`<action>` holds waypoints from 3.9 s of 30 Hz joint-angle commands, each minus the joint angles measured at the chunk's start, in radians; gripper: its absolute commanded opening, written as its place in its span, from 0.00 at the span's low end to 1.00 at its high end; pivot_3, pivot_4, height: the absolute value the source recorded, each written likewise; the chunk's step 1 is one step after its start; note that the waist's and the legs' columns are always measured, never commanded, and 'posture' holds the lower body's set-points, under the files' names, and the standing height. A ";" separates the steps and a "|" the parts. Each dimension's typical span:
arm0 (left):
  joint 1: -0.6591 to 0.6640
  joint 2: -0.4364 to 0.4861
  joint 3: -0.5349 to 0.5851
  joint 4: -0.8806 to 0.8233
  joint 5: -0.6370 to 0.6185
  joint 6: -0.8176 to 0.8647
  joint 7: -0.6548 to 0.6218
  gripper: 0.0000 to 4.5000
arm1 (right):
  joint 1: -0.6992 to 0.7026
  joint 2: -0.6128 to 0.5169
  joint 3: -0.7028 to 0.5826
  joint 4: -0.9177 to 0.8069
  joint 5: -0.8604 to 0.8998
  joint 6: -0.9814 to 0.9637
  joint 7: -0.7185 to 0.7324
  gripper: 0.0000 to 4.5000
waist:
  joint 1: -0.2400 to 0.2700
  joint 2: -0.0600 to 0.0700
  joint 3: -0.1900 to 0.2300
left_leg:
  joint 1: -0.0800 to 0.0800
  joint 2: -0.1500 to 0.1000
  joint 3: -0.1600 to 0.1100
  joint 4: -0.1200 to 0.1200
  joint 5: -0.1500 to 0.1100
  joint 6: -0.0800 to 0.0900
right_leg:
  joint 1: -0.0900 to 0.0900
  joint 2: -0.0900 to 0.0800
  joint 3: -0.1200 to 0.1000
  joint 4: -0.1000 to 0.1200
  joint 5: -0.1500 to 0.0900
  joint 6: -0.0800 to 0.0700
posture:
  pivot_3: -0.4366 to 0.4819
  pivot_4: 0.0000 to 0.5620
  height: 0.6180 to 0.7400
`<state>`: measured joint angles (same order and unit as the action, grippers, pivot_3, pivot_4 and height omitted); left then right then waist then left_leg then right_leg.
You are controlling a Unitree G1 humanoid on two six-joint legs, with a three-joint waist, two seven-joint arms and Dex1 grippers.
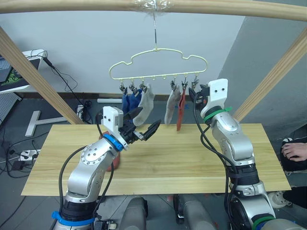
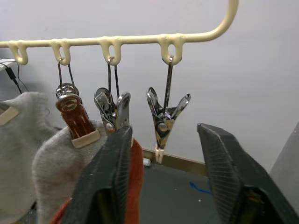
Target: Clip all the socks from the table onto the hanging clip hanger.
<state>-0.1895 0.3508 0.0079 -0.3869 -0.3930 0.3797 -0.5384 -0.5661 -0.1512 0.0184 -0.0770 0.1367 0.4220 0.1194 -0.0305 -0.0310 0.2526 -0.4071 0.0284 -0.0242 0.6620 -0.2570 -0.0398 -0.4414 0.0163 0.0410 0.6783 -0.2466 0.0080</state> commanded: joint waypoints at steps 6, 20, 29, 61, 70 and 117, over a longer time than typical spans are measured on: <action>-0.012 0.009 0.009 -0.046 -0.005 -0.017 -0.001 1.00 | -0.039 0.008 -0.024 0.012 -0.010 -0.045 -0.015 0.52 | 0.000 0.000 0.000 | 0.000 0.000 0.000 0.000 0.000 0.000 | 0.000 0.000 0.000 0.000 0.000 0.000 | 0.54 0.40 1.00; -0.089 0.013 -0.014 -0.113 -0.007 -0.002 0.001 1.00 | -0.104 0.012 -0.024 0.123 -0.033 -0.109 -0.001 0.52 | 0.001 0.000 0.000 | 0.000 0.000 0.000 0.000 0.000 0.000 | 0.000 0.000 0.000 0.001 0.003 -0.004 | 0.55 0.41 1.00; -0.133 0.010 -0.009 -0.129 -0.019 0.020 0.008 1.00 | -0.118 0.038 -0.015 0.139 -0.036 -0.127 0.015 0.52 | 0.001 0.000 0.000 | 0.000 0.000 0.000 0.000 0.000 0.000 | 0.000 0.000 0.000 0.001 0.002 -0.004 | 0.56 0.40 1.00; -0.161 -0.001 -0.020 -0.143 -0.022 0.030 0.025 1.00 | -0.156 0.069 -0.039 0.194 -0.025 -0.148 0.023 0.05 | 0.003 0.000 0.000 | 0.000 0.000 0.000 0.000 0.000 0.000 | 0.000 0.000 0.000 0.001 0.003 -0.005 | 0.57 0.41 1.00; -0.145 0.001 -0.023 -0.145 -0.022 0.034 0.027 1.00 | -0.153 0.063 -0.041 0.193 -0.029 -0.145 0.027 0.00 | 0.003 0.000 0.000 | 0.000 0.000 0.000 0.000 0.000 0.000 | 0.000 0.000 0.000 0.001 0.003 -0.005 | 0.57 0.42 1.00; -0.043 0.063 0.060 0.864 0.319 -0.154 0.127 0.26 | -0.079 -0.043 -0.033 -0.007 -0.007 0.094 0.113 0.00 | 0.003 0.000 0.000 | 0.007 0.000 -0.001 -0.001 0.000 0.000 | 0.004 -0.002 0.000 0.001 0.000 0.000 | 0.51 0.44 1.00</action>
<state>-0.2656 0.4121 0.0803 0.4620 -0.0924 0.2100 -0.4074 -0.6488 -0.1846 -0.0018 -0.0389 0.1229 0.5147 0.2320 -0.0280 -0.0306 0.2531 -0.4004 0.0289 -0.0254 0.6606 -0.2571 -0.0394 -0.4371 0.0147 0.0414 0.6798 -0.2466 0.0076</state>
